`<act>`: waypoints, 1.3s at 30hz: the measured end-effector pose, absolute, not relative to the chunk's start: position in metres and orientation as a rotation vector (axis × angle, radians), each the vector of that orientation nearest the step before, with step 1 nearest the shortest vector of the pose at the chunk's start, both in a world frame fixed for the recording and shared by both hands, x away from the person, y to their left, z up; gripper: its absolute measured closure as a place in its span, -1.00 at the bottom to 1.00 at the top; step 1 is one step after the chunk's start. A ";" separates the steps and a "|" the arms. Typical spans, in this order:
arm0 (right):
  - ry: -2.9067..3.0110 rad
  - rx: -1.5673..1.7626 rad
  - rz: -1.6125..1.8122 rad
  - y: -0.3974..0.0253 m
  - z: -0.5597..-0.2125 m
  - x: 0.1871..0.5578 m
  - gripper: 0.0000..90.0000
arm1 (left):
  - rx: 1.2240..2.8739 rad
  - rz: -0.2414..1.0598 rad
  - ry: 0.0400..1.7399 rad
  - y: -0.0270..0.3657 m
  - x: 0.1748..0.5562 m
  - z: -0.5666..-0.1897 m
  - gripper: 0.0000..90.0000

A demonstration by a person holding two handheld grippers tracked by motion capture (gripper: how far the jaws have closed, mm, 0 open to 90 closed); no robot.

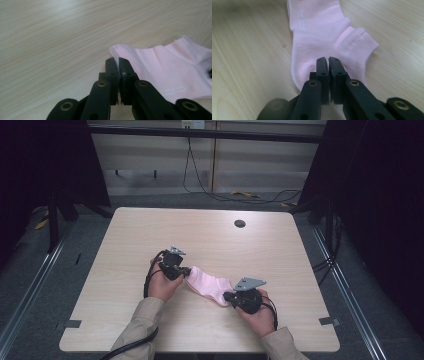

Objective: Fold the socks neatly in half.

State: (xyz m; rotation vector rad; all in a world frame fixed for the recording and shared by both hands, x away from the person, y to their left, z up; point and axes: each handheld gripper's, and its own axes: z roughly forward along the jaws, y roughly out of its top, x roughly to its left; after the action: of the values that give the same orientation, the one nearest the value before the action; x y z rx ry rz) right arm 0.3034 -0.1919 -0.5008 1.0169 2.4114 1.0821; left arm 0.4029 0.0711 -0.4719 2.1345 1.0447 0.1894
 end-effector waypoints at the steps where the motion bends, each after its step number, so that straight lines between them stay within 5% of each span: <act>1: 2.412 1.018 1.082 -0.192 -0.501 0.304 0.93 | 2.135 0.190 1.039 0.070 0.403 -0.471 0.95; 27: 2.399 1.029 1.095 -0.190 -0.495 0.302 1.00 | 2.126 0.191 0.940 0.055 0.389 -0.441 0.95; 39: 2.422 0.942 1.182 -0.157 -0.489 0.321 0.98 | 2.128 0.184 0.921 0.053 0.386 -0.437 0.95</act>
State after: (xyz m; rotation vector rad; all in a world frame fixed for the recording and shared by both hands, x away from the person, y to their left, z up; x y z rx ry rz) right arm 0.3213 -0.1567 -0.4894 0.9423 2.4219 1.1821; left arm 0.3859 0.0533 -0.4373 2.1281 0.9212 0.1841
